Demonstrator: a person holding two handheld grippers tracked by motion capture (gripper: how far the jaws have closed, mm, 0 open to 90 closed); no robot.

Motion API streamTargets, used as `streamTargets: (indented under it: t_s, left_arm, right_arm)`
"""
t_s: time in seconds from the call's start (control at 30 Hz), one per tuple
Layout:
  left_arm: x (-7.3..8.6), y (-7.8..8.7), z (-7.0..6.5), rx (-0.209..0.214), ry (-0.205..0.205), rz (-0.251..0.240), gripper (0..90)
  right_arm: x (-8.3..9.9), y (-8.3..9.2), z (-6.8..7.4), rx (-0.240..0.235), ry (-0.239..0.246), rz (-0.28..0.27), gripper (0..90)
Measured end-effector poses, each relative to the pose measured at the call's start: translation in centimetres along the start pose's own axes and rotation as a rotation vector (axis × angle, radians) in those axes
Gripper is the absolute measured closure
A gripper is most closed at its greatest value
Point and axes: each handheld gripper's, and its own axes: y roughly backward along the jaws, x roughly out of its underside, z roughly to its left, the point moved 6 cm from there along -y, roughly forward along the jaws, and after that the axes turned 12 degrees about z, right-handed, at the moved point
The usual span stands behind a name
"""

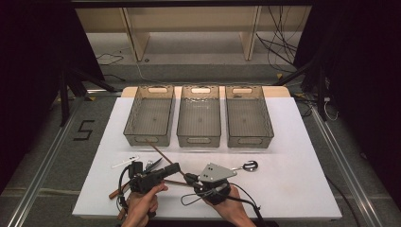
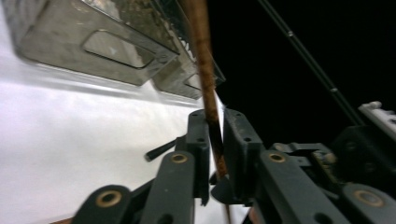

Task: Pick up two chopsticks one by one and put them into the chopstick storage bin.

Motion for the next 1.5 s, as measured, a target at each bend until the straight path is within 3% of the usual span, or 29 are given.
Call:
streamTargets:
  t_s: [0.17,0.27,0.4,0.7,0.83,0.97,1.27,1.5]
  left_arm:
    - [-0.2,0.2,-0.7,0.011,-0.034,0.01,84.8]
    - [-0.7,0.5,-1.2,0.005,-0.07,0.005,85.0]
    - [-1.9,1.1,-1.5,-0.043,-0.131,0.0,84.9]
    - [-5.8,2.4,-0.3,-0.102,-0.173,0.032,84.9]
    - [-7.8,3.5,0.3,-0.12,-0.168,0.031,84.8]
    - [-9.8,4.5,0.8,-0.132,-0.153,0.029,84.8]
    - [-13.9,5.6,0.8,-0.196,-0.19,0.057,84.8]
    - [-16.6,5.6,1.6,-0.247,-0.194,0.072,84.7]
  right_arm:
    - [0.1,0.1,0.0,-0.03,-0.015,-0.023,83.0]
    - [0.1,0.3,-0.3,-0.045,-0.031,-0.026,63.2]
    - [0.4,1.5,-1.0,-0.057,-0.051,-0.061,47.2]
    - [3.3,3.7,-3.2,-0.01,-0.093,-0.052,37.0]
    - [4.3,4.3,-3.9,-0.003,-0.108,-0.044,34.0]
    - [4.4,4.5,-3.9,-0.003,-0.104,-0.037,31.8]
    - [4.7,4.3,-3.9,-0.006,-0.116,-0.027,29.6]
    - [4.8,4.5,-4.0,-0.008,-0.127,-0.032,26.9]
